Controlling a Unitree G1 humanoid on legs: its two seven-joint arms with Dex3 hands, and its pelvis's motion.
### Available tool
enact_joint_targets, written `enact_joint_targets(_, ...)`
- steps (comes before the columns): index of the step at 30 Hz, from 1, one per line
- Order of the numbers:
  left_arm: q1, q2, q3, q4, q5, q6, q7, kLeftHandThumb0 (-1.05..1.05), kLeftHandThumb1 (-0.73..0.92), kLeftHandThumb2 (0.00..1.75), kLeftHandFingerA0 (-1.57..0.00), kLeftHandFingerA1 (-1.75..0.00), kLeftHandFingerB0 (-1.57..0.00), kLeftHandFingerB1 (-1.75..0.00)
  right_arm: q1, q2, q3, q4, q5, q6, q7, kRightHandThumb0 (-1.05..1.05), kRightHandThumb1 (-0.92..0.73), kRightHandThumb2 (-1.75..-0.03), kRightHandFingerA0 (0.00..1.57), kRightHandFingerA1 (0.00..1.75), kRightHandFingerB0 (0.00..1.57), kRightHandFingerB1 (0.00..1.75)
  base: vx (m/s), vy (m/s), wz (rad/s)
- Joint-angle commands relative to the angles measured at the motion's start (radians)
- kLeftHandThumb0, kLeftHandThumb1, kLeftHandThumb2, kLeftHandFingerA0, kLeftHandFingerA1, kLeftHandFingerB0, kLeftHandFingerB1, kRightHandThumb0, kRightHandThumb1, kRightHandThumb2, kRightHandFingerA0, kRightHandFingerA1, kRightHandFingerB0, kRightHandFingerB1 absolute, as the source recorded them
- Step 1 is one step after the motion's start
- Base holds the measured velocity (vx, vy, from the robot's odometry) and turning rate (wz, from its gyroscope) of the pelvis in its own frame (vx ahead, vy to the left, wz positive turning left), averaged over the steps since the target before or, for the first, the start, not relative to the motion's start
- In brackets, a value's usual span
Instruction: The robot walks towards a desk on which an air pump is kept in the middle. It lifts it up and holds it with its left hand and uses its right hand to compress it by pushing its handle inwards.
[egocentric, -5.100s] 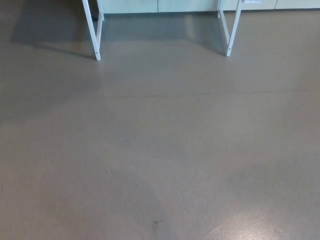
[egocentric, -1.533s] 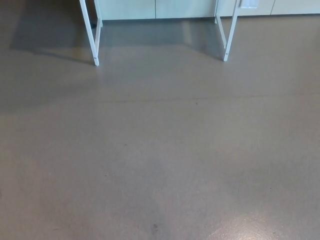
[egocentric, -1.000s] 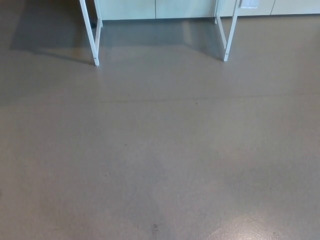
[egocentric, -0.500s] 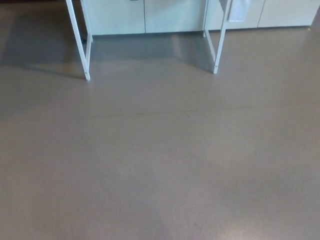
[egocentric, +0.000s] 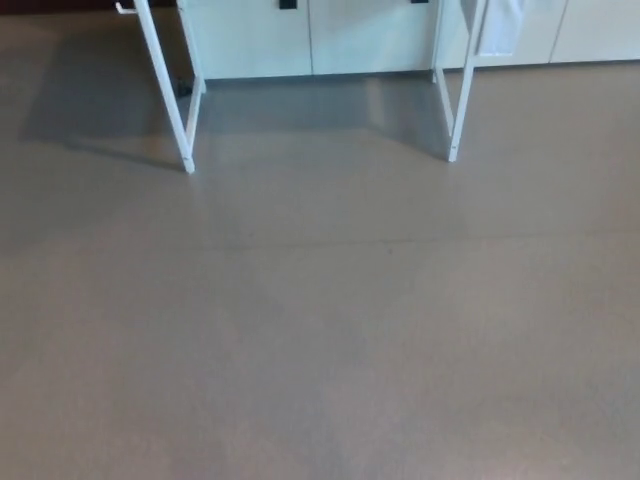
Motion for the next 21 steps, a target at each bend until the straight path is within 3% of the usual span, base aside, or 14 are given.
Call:
enact_joint_targets(1, 0.01, 0.011, 0.009, -0.008, -0.009, -0.01, 0.002, -0.11, 0.72, 0.61, -0.46, -0.4, -0.36, -0.38, 0.0, -0.001, 0.001, -0.01, 0.001, -0.009, -0.003, -0.33, -0.73, -0.62, 0.53, 0.42, 0.39, 0.38, 0.29, 0.2, -0.19)
enact_joint_targets(11, -0.003, 0.031, 0.018, 0.053, -0.008, -0.037, -0.003, -0.13, 0.72, 0.61, -0.45, -0.39, -0.35, -0.37, -0.01, 0.007, 0.006, 0.014, 0.016, -0.035, 0.011, -0.3, -0.72, -0.62, 0.54, 0.43, 0.4, 0.38, 0.35, 0.367, -0.28)
enact_joint_targets(21, 0.013, 0.031, 0.014, 0.011, -0.003, -0.031, 0.004, -0.13, 0.72, 0.61, -0.45, -0.39, -0.35, -0.37, -0.009, 0.009, 0.014, -0.007, 0.006, -0.008, 0.004, -0.29, -0.73, -0.62, 0.53, 0.42, 0.4, 0.38, 0.31, -0.02, 0.2)
